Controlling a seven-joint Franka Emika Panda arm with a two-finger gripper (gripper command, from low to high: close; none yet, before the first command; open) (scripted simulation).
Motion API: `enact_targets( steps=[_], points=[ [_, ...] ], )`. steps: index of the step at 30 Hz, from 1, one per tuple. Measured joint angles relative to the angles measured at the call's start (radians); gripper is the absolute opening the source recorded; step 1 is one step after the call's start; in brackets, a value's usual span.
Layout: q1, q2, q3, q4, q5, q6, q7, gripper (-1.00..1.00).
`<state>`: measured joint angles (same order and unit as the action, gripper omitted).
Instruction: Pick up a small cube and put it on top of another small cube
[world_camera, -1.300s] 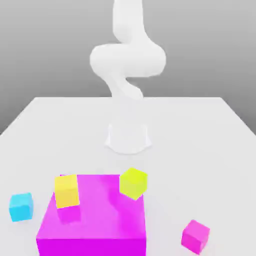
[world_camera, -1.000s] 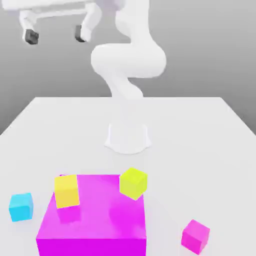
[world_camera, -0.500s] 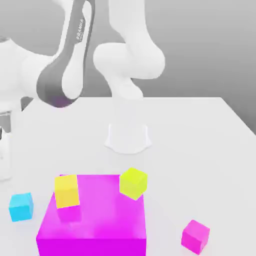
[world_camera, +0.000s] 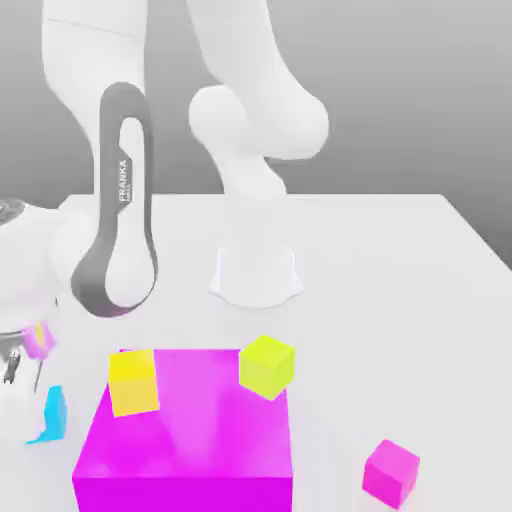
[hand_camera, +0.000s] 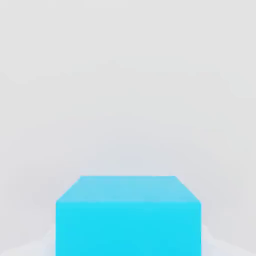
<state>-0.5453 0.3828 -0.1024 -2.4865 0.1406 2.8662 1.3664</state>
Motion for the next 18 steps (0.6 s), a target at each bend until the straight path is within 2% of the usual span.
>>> enact_targets(
  steps=[5, 15, 18],
  points=[
    [0.019, -0.141, -0.037, -0.023, -0.072, -0.118, 0.010, -1.00],
    [0.158, -0.354, 0.055, -0.019, -0.387, -0.352, -0.324, -1.00],
    [0.237, -0.450, 0.089, -0.057, -0.364, -0.411, -0.267, -1.00]
  ],
)
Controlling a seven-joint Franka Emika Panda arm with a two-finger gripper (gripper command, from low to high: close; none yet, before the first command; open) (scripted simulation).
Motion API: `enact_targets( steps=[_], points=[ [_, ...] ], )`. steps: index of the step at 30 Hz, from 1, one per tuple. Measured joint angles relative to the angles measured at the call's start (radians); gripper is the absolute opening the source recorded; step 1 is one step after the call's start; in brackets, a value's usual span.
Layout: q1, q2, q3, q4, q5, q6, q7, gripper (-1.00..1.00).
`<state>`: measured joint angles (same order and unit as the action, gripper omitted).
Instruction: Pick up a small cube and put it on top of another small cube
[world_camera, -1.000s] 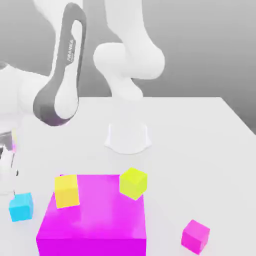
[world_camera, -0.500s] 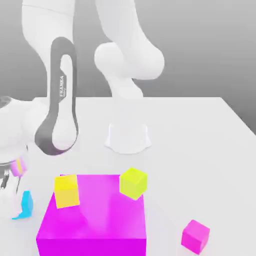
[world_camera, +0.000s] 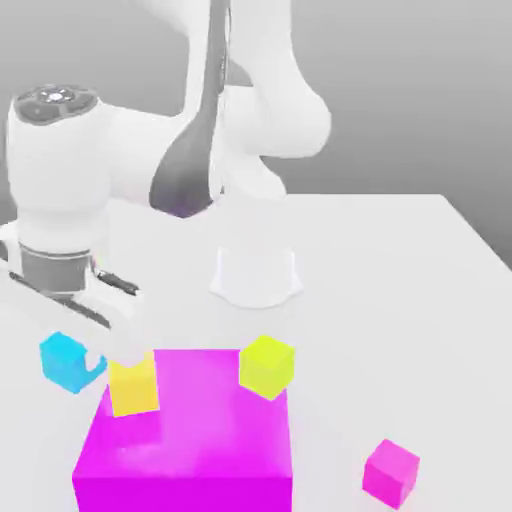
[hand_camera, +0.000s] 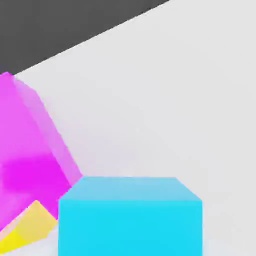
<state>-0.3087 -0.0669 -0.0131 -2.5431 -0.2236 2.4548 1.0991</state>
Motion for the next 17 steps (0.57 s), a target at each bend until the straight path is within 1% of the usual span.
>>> enact_targets(
  steps=[3, 9, 11, 14, 15, 17],
  points=[
    [0.054, -0.102, 0.052, -0.053, 0.078, -0.045, 0.116, -1.00],
    [0.178, -0.293, 0.160, -0.162, 0.278, -0.108, 0.334, -1.00],
    [0.186, -0.266, 0.173, -0.187, 0.297, -0.054, 0.362, -1.00],
    [0.184, -0.180, 0.184, -0.221, 0.296, 0.065, 0.377, -1.00],
    [0.185, -0.162, 0.185, -0.228, 0.294, 0.091, 0.380, 1.00],
    [0.185, -0.162, 0.185, -0.228, 0.294, 0.091, 0.380, 1.00]
  ],
)
